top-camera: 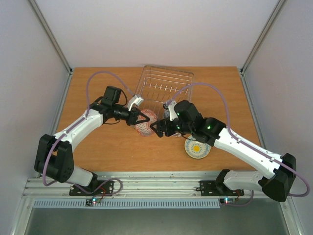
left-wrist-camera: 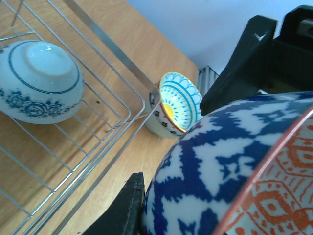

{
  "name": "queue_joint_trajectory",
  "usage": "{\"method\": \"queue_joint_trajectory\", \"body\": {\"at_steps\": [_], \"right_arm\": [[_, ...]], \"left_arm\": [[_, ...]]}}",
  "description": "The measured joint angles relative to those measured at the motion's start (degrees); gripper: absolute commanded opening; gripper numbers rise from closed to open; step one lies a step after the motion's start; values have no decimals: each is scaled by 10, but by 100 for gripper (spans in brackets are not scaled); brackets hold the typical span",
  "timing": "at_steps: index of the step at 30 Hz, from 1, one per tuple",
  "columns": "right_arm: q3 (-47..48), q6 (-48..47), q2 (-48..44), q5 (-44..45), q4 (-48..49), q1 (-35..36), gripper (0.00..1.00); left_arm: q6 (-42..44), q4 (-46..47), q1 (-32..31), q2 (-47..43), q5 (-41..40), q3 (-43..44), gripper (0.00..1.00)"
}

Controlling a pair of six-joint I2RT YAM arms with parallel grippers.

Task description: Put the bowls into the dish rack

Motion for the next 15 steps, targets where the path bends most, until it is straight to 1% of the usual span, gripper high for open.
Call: {"method": "queue_joint_trajectory", "body": {"at_steps": [7,15], "right_arm": [[-35,30,-13,-50,70,-2,88],[-70,64,-18,-102,147,-6,83]], "left_arm": [[10,8,9,0,69,-13,1],[23,12,14,0,103,-14,0]]}}
